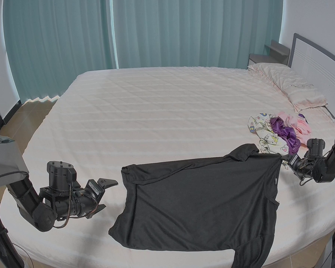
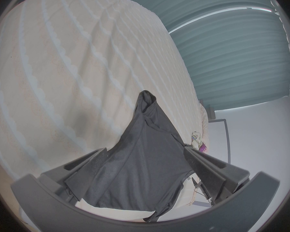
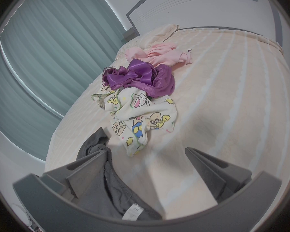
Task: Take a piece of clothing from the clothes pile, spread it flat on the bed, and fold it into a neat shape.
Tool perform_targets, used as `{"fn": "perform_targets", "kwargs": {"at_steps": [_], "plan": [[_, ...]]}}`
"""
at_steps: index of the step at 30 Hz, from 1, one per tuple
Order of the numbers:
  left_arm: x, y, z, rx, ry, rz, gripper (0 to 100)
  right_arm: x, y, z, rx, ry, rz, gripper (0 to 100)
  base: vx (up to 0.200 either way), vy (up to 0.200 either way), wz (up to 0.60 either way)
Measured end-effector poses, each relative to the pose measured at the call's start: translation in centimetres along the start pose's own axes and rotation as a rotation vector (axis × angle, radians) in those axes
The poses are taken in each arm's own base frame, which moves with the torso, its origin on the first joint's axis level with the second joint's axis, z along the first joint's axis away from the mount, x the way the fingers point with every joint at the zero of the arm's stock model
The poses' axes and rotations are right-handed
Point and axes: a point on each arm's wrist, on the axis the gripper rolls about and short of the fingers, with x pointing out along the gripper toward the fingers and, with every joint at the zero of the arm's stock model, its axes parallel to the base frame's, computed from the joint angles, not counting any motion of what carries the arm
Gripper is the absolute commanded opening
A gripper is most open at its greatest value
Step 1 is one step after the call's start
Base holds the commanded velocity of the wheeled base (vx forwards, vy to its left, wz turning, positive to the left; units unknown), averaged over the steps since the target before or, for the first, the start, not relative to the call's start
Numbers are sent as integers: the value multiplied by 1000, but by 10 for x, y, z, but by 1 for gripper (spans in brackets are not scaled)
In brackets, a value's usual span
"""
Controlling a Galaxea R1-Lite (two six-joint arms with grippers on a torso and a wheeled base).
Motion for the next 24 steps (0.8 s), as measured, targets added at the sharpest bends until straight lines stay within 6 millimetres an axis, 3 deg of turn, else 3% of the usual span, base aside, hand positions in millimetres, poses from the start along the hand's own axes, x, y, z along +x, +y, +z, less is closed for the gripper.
{"fn": "perform_targets", "kwargs": {"at_steps": [5, 15, 19, 24], "plan": [[1, 2, -5, 9, 19, 12, 100, -10, 1, -1, 6, 2, 3, 100, 0, 0, 0], [3, 4, -6, 10, 27, 22, 100, 1, -3, 0, 14, 8, 4, 100, 0, 0, 0], [3, 5, -7, 13, 32, 26, 100, -8, -3, 0, 31, 9, 4, 100, 0, 0, 0], [4, 6, -16, 55, 61, 37, 100, -27, 6, -15, 107, 51, 11, 100, 0, 0, 0]]}}
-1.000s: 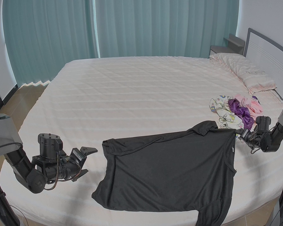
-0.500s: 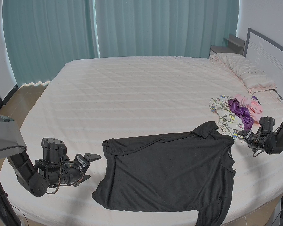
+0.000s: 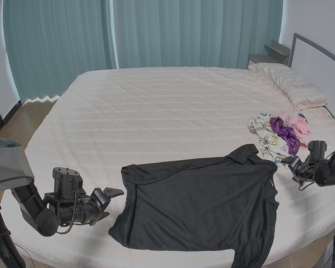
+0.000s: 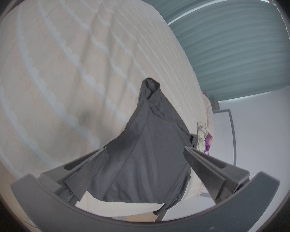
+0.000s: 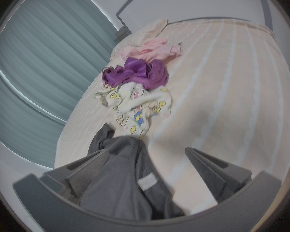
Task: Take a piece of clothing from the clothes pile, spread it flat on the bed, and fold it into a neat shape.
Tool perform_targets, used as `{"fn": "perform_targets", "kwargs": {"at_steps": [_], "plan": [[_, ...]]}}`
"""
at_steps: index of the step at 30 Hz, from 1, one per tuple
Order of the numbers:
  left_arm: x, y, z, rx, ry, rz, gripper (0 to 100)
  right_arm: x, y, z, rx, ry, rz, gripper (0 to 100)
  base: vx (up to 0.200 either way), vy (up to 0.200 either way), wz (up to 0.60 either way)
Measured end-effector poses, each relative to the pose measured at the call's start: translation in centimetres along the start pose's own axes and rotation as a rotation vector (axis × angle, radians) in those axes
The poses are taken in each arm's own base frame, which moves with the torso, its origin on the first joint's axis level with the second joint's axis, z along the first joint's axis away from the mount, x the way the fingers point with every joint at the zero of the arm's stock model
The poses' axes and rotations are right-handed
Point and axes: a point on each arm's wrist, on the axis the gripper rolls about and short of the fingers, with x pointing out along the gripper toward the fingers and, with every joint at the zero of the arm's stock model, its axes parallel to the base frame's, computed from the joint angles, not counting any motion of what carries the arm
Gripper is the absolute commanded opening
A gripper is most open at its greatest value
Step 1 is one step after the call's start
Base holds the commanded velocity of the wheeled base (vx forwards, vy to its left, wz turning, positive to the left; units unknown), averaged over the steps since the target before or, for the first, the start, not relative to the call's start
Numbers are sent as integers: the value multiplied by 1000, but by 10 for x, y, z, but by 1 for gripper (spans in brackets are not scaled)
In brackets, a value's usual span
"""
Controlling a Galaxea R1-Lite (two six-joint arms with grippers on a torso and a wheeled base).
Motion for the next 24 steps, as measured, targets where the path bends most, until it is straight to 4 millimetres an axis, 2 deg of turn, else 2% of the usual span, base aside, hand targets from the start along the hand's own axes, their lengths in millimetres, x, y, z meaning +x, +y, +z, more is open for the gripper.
{"fn": "perform_targets", "kwargs": {"at_steps": [2, 10, 17, 24], "plan": [[0, 1, -5, 24, 14, 8, 100, -8, 5, -10, 18, 23, 6, 100, 0, 0, 0], [0, 5, -15, 75, 47, 39, 100, -38, 6, -42, 19, 61, 50, 100, -200, 0, 0], [0, 7, -19, 94, 64, 59, 100, -46, -2, -58, 26, 20, 116, 100, -200, 0, 0], [6, 9, -23, 106, 74, 77, 100, -48, -14, -72, 37, 29, 116, 100, 0, 0, 0]]}}
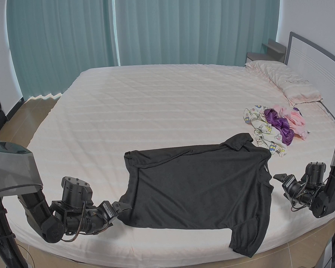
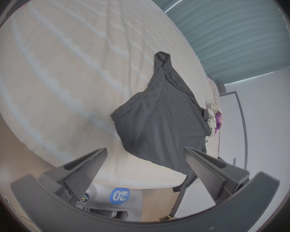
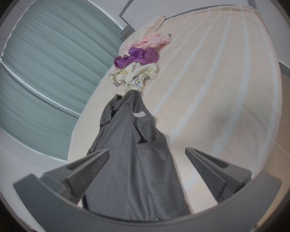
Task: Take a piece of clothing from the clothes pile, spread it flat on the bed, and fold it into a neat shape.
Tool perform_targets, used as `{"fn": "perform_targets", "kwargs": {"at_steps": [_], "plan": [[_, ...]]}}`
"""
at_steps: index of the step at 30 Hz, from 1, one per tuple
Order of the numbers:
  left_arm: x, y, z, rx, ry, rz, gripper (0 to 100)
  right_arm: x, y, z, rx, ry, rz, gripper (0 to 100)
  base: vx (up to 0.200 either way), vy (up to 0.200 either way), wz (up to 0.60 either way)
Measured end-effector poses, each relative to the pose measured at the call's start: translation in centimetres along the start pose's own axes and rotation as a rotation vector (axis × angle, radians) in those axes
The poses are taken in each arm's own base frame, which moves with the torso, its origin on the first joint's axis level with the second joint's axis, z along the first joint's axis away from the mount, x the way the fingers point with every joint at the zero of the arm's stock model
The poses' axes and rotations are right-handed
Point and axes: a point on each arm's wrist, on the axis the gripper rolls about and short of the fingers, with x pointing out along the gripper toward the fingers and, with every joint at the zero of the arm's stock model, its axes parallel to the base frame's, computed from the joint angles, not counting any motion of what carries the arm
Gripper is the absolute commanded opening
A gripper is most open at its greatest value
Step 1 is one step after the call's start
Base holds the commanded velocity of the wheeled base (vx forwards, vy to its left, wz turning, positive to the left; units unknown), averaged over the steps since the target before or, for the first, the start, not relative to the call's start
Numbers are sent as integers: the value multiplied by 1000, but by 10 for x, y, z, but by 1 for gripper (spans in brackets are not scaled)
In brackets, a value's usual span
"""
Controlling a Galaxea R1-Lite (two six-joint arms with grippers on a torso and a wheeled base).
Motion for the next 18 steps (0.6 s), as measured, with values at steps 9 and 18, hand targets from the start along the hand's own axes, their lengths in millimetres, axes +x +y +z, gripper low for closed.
{"fn": "perform_targets", "kwargs": {"at_steps": [9, 18], "plan": [[25, -10, 7, 18, -159, 72, 100, 0, -2, -9, -1, 32, -11, 100, 0, 0, 0], [48, -14, 10, 32, -169, 103, 100, -2, 0, -11, -8, 25, 10, 100, 0, 0, 0]]}}
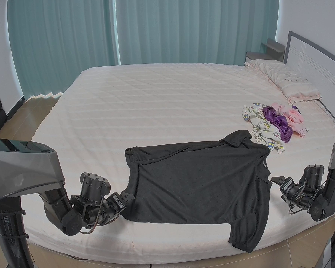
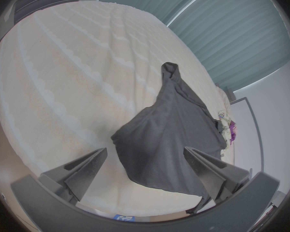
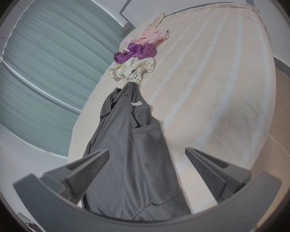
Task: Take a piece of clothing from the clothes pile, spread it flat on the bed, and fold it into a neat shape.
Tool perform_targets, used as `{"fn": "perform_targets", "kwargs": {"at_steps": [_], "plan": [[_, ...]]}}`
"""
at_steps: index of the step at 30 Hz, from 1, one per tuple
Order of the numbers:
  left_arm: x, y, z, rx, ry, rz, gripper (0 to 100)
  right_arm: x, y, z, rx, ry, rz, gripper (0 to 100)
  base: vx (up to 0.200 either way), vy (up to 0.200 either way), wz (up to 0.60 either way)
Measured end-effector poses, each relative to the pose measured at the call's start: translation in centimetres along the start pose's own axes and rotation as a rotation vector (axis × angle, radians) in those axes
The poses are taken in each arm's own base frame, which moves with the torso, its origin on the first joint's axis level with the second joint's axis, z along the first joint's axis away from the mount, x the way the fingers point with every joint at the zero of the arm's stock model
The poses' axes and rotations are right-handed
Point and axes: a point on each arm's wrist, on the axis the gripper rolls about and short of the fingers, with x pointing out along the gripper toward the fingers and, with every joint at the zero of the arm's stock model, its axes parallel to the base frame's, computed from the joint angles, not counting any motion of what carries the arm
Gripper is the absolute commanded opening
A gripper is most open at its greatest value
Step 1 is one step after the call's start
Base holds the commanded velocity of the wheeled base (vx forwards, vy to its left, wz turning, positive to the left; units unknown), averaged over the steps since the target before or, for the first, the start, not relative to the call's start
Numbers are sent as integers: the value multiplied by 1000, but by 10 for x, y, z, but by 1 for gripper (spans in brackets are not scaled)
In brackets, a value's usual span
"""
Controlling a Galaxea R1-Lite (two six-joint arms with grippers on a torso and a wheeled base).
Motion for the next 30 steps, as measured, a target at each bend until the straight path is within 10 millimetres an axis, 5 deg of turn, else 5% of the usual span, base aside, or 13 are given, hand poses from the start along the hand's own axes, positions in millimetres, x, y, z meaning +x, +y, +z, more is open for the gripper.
{"fn": "perform_targets", "kwargs": {"at_steps": [7, 8, 17, 30], "plan": [[13, 1, 1, 54, -30, 89, 100, -1, 0, 0, -1, -3, 4, 100, 0, 0, 0], [14, 1, 1, 67, -41, 106, 0, -1, 0, -1, -1, -2, 4, 100, 0, 0, 0], [15, 12, -3, 92, -11, 195, 0, -2, 1, -2, -4, -2, 11, 100, 0, 0, 0], [-22, 34, -12, 170, 78, 328, 0, -5, 1, -4, -11, -3, 23, 100, 0, 0, 0]]}}
